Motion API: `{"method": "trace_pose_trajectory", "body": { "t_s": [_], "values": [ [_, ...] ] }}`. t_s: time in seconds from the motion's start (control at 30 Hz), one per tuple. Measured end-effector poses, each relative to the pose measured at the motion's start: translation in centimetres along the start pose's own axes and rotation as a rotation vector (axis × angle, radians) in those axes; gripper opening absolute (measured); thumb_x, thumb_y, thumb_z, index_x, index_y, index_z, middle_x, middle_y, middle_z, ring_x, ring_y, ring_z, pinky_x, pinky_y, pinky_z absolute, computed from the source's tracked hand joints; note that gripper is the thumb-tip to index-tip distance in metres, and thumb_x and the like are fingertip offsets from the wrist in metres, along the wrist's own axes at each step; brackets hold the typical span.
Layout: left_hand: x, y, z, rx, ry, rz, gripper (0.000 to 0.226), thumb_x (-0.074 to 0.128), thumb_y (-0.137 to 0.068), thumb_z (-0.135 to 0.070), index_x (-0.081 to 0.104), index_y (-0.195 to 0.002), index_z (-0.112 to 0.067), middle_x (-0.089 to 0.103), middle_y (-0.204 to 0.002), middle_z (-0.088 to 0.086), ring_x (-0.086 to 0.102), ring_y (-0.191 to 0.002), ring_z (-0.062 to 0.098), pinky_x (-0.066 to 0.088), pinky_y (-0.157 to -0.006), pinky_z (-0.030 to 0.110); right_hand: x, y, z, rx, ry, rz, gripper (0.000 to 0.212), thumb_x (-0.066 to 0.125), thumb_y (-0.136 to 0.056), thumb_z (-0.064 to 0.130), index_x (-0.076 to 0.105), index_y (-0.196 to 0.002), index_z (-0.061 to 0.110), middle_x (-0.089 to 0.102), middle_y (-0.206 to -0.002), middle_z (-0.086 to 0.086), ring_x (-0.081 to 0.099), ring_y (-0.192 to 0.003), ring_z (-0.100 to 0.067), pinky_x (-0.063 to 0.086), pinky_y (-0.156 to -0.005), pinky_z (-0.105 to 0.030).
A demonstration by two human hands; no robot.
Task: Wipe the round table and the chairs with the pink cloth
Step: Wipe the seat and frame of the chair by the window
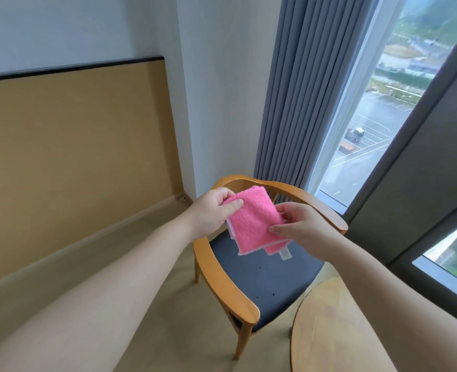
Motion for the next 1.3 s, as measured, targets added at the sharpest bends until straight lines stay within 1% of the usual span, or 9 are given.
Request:
{"method": "trace_pose_trajectory", "body": {
  "t_s": [0.13,0.3,0.4,0.57,0.67,0.77,0.93,1.1,1.3],
  "values": [
    [-4.1,-4.1,5.7,-0.083,0.095,0.108,0.012,0.062,-0.09,-0.028,0.063,-0.097,-0.018,0.07,-0.096,0.006,0.067,-0.092,0.024,0.056,-0.085,0.042,1.3,-5.4,0.5,0.094,-0.108,-0.13,0.028,0.072,-0.083,0.006,0.069,-0.102,0.026,0.073,-0.096,0.001,0.071,-0.085,-0.018,0.06,-0.075,-0.036],
    [-6.8,-8.7,11.2,-0.154,0.116,0.155,0.017,0.068,-0.079,-0.041,0.064,-0.091,-0.028,0.071,-0.082,-0.011,0.068,-0.077,0.008,0.055,-0.071,0.025,2.2,-10.6,-1.0,0.234,-0.357,-0.272,0.033,0.07,-0.081,-0.003,0.064,-0.11,0.012,0.065,-0.107,-0.016,0.067,-0.08,-0.035,0.055,-0.068,-0.044],
    [-7.1,-10.2,16.6,-0.265,-0.013,0.023,0.009,0.064,-0.082,-0.037,0.06,-0.085,-0.029,0.065,-0.08,-0.011,0.061,-0.073,0.005,0.046,-0.062,0.02,3.0,-12.9,-3.7,0.339,-0.173,-0.291,0.037,0.063,-0.079,-0.01,0.062,-0.105,0.016,0.064,-0.104,-0.013,0.066,-0.077,-0.043,0.056,-0.071,-0.053],
    [-8.1,-10.3,25.4,-0.523,-0.288,-0.199,0.007,0.056,-0.088,-0.027,0.053,-0.095,-0.027,0.058,-0.093,-0.011,0.057,-0.082,0.015,0.042,-0.061,0.026,3.0,-16.1,-8.9,0.428,0.248,-0.339,0.039,0.056,-0.08,-0.001,0.06,-0.105,0.029,0.057,-0.092,0.012,0.06,-0.078,-0.011,0.06,-0.064,-0.035],
    [-6.6,-9.9,30.0,-0.641,-0.417,-0.192,0.025,0.056,-0.089,-0.032,0.049,-0.112,-0.024,0.054,-0.108,-0.006,0.053,-0.082,0.015,0.04,-0.062,0.027,3.7,-18.1,-13.2,0.504,0.26,-0.302,0.038,0.053,-0.082,0.0,0.061,-0.109,0.025,0.059,-0.091,0.01,0.06,-0.073,-0.008,0.057,-0.052,-0.028],
    [-4.9,-10.9,33.2,-0.722,-0.419,-0.241,0.046,0.059,-0.087,-0.038,0.041,-0.125,-0.02,0.046,-0.126,0.0,0.051,-0.096,0.02,0.046,-0.073,0.033,4.8,-20.6,-17.2,0.548,0.251,-0.231,0.041,0.047,-0.081,-0.001,0.06,-0.113,0.021,0.058,-0.089,0.011,0.061,-0.069,-0.01,0.045,-0.037,-0.017],
    [-2.5,-14.8,36.2,-0.678,-0.518,-0.365,0.072,0.055,-0.09,-0.041,0.019,-0.146,-0.013,0.031,-0.147,0.007,0.04,-0.128,0.027,0.04,-0.097,0.039,6.6,-25.0,-23.4,0.583,0.286,-0.111,0.046,0.045,-0.082,-0.002,0.056,-0.123,0.016,0.056,-0.088,0.011,0.061,-0.065,-0.01,0.044,-0.039,-0.017],
    [-0.7,-18.8,39.8,-0.716,-0.61,-0.313,0.067,0.042,-0.094,-0.044,0.01,-0.147,-0.021,0.037,-0.141,0.004,0.054,-0.111,0.03,0.039,-0.071,0.035,8.6,-28.6,-29.2,0.621,0.245,-0.046,0.051,0.041,-0.079,-0.004,0.055,-0.125,0.014,0.058,-0.089,0.009,0.062,-0.058,-0.012,0.043,-0.04,-0.019],
    [-0.8,-20.1,42.0,-0.721,-0.714,-0.42,0.062,0.04,-0.093,-0.04,0.015,-0.148,-0.023,0.051,-0.131,0.002,0.06,-0.1,0.029,0.033,-0.067,0.031,13.3,-33.0,-34.0,0.647,0.065,0.004,0.046,0.045,-0.08,-0.001,0.056,-0.12,0.019,0.062,-0.095,0.006,0.065,-0.075,-0.015,0.05,-0.055,-0.027]
  ]
}}
Point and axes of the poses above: each hand's wrist, its own y-axis away from the middle knuckle, its own x-axis out of the palm, z = x × y, the point moved 5 cm from there along -y, towards the middle knuckle
